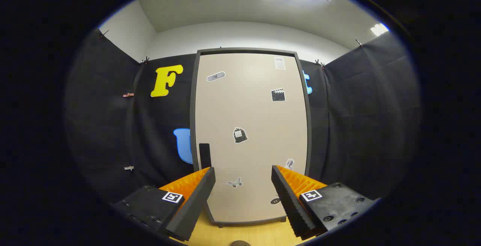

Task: Open the shoe cabinet door, grab the shoes and put them into the shoe cabinet, then close the shoe cabinet door.

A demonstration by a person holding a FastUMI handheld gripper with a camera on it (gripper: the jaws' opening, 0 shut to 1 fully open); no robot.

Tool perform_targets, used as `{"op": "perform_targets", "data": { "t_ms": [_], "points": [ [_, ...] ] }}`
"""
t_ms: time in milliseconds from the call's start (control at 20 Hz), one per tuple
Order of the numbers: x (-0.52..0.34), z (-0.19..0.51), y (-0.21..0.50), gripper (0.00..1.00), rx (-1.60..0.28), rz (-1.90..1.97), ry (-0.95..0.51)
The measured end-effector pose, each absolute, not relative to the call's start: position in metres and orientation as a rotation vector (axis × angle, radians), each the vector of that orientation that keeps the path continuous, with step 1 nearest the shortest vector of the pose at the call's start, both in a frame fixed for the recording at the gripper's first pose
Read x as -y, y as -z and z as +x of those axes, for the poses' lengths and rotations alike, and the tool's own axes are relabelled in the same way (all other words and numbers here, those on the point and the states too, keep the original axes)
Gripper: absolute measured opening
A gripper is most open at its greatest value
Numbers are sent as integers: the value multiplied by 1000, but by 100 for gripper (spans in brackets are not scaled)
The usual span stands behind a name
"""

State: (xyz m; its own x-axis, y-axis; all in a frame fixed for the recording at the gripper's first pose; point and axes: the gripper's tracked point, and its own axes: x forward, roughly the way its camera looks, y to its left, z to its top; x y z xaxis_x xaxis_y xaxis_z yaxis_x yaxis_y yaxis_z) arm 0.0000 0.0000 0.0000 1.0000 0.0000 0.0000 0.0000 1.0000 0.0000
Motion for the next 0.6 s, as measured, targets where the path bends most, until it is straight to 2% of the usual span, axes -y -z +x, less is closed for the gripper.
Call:
{"op": "perform_targets", "data": {
  "t_ms": [600],
  "points": [
    [33,-19,13,98,-48,-71,-104]
  ]
}}
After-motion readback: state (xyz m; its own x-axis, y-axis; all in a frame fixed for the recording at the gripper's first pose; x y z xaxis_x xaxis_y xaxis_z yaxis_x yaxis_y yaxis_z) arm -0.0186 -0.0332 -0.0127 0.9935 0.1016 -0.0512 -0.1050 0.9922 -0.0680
